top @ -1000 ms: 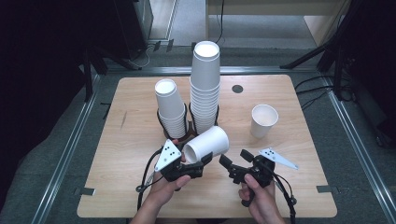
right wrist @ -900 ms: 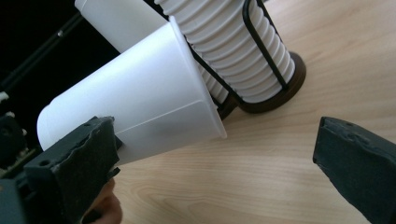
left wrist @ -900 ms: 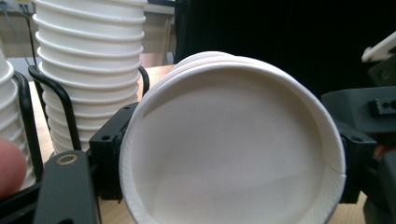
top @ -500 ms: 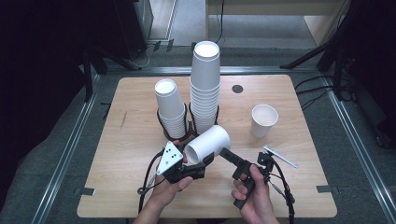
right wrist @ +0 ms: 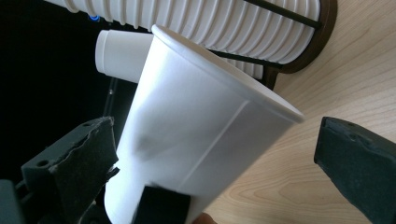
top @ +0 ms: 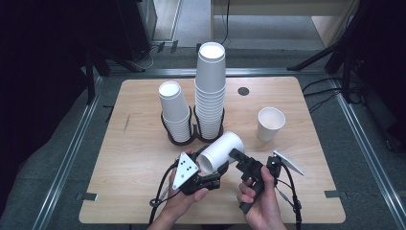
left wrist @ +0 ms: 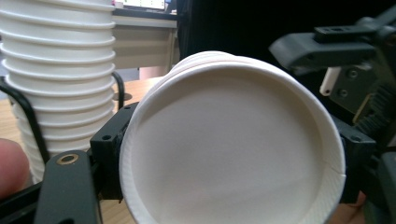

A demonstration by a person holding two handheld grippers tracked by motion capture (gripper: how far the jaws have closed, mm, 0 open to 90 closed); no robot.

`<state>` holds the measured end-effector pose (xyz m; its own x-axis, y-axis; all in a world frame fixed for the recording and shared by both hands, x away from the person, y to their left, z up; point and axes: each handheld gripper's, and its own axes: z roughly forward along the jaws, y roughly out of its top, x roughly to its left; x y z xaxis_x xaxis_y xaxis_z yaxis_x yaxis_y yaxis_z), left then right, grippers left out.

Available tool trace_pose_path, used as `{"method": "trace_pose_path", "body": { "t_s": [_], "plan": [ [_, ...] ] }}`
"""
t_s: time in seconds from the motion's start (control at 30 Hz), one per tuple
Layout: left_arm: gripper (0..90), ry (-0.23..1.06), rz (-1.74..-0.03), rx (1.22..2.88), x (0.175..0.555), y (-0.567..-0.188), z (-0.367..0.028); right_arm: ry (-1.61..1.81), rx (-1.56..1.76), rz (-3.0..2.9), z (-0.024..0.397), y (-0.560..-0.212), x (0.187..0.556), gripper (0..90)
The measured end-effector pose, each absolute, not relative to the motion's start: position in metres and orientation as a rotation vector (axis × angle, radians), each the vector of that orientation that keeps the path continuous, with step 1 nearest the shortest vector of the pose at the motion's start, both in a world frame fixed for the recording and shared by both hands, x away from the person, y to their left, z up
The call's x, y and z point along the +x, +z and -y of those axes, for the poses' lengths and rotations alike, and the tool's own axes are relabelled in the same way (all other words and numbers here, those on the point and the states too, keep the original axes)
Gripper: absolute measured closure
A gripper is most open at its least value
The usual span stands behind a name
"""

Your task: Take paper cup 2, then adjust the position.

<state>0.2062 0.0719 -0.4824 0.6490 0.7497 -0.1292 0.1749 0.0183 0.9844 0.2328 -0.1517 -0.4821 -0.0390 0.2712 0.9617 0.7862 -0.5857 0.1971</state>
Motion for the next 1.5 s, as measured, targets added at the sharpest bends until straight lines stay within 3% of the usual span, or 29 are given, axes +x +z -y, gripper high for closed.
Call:
{"method": "trace_pose_path", "body": {
  "t_s": [0.53,0.97,1.2,1.5],
  "plan": [
    [21.4,0.523,-0.750,1.547,0.196,-0.487,-0.055,-1.657,-1.799,0.971,0.163,-0.492,0.242,0.3],
    [19.1,0.473,-0.733,1.551,0.199,-0.485,-0.062,-1.791,-1.784,0.986,0.167,-0.486,0.239,9.6],
    [21.1,0.472,-0.730,1.520,0.195,-0.482,-0.062,-1.837,-1.665,0.950,0.165,-0.486,0.240,0.0],
    [21.5,0.463,-0.730,1.540,0.195,-0.485,-0.058,-1.834,-1.713,0.931,0.167,-0.486,0.240,0.0]
  ]
}}
